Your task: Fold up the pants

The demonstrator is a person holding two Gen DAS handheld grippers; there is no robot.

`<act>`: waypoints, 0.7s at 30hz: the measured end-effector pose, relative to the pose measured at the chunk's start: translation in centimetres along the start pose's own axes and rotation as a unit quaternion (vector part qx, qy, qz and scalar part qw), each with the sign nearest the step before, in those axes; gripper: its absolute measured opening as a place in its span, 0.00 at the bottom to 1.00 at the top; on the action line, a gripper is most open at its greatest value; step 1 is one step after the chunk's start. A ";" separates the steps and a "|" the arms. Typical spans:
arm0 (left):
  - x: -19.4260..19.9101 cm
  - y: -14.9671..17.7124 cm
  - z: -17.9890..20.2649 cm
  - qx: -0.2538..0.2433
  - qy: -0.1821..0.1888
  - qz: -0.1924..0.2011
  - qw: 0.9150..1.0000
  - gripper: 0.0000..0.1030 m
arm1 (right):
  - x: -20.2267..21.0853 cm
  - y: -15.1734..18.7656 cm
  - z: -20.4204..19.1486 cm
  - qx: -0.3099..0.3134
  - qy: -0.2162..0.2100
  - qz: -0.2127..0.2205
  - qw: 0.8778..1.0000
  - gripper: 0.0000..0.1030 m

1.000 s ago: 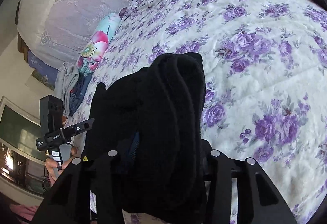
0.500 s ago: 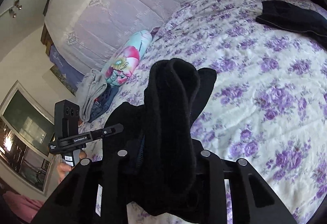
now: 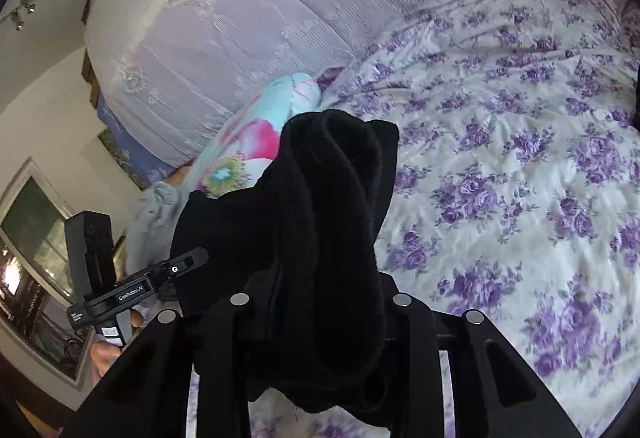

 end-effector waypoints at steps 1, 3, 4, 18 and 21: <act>-1.8 0.7 -0.9 0.006 -0.007 -0.014 1.000 0.15 | -1.1 0.5 0.9 0.001 0.012 -0.008 1.000 0.32; -5.2 2.5 -3.2 0.007 -0.042 -0.035 0.998 0.25 | -3.6 2.2 3.6 0.005 0.065 -0.032 0.997 0.41; -6.2 3.5 -4.3 0.009 -0.064 -0.042 0.997 0.45 | -4.1 2.9 4.6 0.004 0.084 -0.038 0.996 0.51; 10.1 3.0 0.5 0.036 -0.076 0.067 0.994 0.96 | 9.5 3.5 -4.2 0.086 0.126 0.114 0.982 0.94; 11.8 6.8 2.8 0.010 -0.068 0.077 0.995 0.96 | 9.3 6.8 -6.1 0.112 0.119 0.114 0.980 0.95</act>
Point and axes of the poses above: each gripper's, at about its wrist camera, not at the fingertips, and x roughly against the way its jaws point, z to its right, y to its underside, the point moved 10 cm from there along -x, roughly the way its jaws point, and after that the axes turned 6 degrees about z, right-handed, at the moved point
